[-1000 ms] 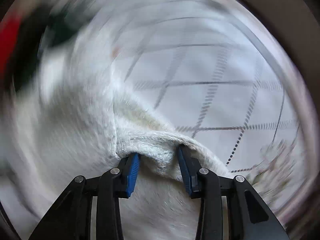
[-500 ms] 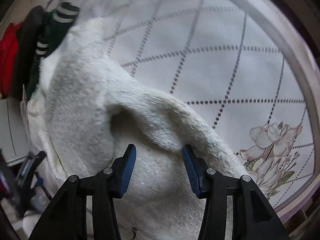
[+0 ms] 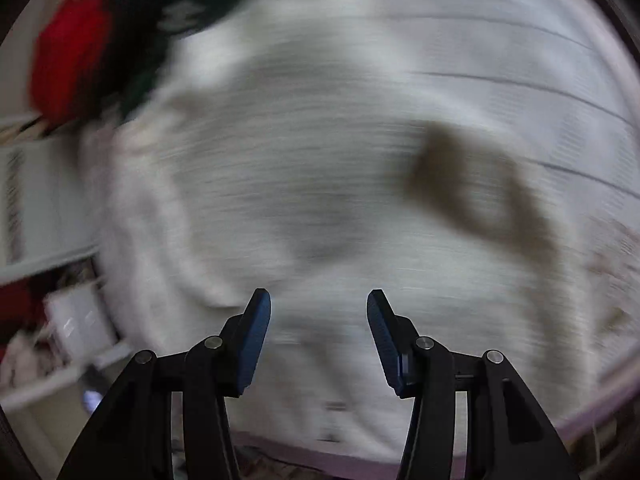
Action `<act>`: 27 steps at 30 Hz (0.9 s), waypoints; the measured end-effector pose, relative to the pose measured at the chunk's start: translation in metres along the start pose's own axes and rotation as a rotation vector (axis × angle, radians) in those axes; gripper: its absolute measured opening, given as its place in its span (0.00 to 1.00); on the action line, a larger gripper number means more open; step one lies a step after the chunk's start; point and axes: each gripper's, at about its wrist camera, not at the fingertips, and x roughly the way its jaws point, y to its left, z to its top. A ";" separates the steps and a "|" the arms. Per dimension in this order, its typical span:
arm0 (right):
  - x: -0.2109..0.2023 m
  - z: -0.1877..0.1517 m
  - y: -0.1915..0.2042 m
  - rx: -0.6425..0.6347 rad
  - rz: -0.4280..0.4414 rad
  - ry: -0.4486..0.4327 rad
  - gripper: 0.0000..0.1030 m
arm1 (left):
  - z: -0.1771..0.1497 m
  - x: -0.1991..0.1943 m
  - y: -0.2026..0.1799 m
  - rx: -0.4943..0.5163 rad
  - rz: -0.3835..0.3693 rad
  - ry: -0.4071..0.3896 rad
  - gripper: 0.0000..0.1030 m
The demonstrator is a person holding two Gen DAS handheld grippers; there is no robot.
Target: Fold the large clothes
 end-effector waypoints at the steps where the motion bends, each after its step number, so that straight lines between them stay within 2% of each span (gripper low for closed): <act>1: 0.012 0.004 0.019 -0.028 0.047 0.011 0.51 | -0.003 0.006 0.009 -0.018 -0.004 0.021 1.00; 5: 0.084 0.033 0.077 -0.086 0.121 0.063 0.52 | -0.014 0.033 0.052 -0.095 -0.018 0.101 1.00; 7: 0.122 0.031 0.103 -0.090 0.130 0.136 0.52 | -0.018 0.044 0.066 -0.120 -0.015 0.117 1.00; 9: 0.142 0.009 0.138 -0.181 0.123 0.162 0.52 | -0.022 0.053 0.083 -0.143 -0.006 0.132 1.00; 11: 0.157 -0.028 0.179 -0.356 0.065 0.177 0.53 | -0.023 0.060 0.101 -0.173 -0.008 0.148 1.00; 12: 0.155 -0.045 0.183 -0.401 0.063 0.198 0.54 | -0.023 0.064 0.112 -0.188 -0.012 0.161 1.00; 13: 0.157 -0.060 0.188 -0.439 0.061 0.230 0.60 | -0.023 0.068 0.123 -0.209 -0.021 0.173 1.00; 15: 0.157 -0.083 0.190 -0.471 0.051 0.294 0.62 | -0.023 0.075 0.141 -0.246 -0.041 0.191 1.00; 17: 0.163 -0.088 0.197 -0.460 0.052 0.311 0.62 | -0.024 0.085 0.162 -0.297 -0.075 0.220 1.00; 19: 0.149 -0.086 0.192 -0.430 0.029 0.277 0.62 | -0.026 0.096 0.177 -0.354 -0.117 0.252 1.00; 22: 0.128 -0.068 0.178 -0.356 -0.032 0.133 0.62 | -0.029 0.118 0.203 -0.443 -0.179 0.295 1.00; 25: 0.125 -0.036 0.159 -0.299 -0.173 0.020 0.62 | -0.031 0.132 0.214 -0.466 -0.193 0.304 1.00; 27: 0.130 -0.016 0.150 -0.294 -0.333 -0.090 0.61 | -0.031 0.136 0.216 -0.458 -0.202 0.300 1.00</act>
